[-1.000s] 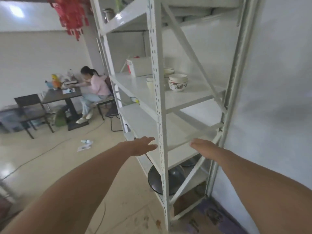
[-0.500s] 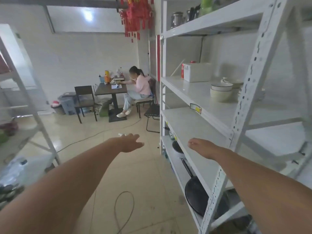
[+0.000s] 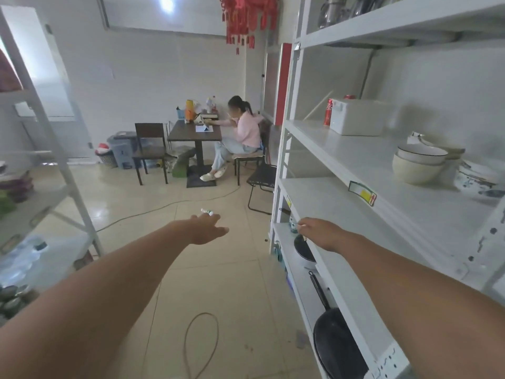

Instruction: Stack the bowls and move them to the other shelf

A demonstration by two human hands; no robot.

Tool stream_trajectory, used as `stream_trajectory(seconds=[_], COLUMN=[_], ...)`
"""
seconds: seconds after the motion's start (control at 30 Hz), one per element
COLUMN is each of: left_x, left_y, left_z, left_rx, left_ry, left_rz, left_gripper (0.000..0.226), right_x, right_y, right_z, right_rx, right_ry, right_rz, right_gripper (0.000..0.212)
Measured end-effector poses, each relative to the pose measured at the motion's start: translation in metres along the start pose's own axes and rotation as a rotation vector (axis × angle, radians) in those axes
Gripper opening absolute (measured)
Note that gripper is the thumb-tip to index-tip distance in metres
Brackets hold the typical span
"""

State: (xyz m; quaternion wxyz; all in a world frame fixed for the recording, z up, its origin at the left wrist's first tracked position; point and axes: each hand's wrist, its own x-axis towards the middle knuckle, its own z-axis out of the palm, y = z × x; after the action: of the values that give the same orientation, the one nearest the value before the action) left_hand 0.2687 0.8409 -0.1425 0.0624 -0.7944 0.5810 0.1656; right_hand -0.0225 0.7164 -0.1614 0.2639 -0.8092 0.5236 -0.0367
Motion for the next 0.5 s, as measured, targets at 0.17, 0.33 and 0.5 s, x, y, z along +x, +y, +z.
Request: stream_trajectory(seconds=[0.17, 0.33, 0.5], left_x=[0.060, 0.123, 0.173], left_y=[0.001, 0.001, -0.001], left_z=[-0.022, -0.055, -0.076], left_rx=[-0.013, -0.016, 0.000], left_ry=[-0.004, 0.000, -0.002], left_rz=[-0.015, -0.049, -0.049], left_gripper=[0.068, 0.069, 0.064], right_x=[0.071, 0.137, 0.190], right_y=[-0.003, -0.007, -0.011], right_z=[-0.014, -0.040, -0.061], right_rx=[0.042, 0.052, 0.034], right_ry=[-0.020, -0.041, -0.054], right_rz=[-0.012, -0.019, -0.031], right_gripper=[0.042, 0.049, 0.048])
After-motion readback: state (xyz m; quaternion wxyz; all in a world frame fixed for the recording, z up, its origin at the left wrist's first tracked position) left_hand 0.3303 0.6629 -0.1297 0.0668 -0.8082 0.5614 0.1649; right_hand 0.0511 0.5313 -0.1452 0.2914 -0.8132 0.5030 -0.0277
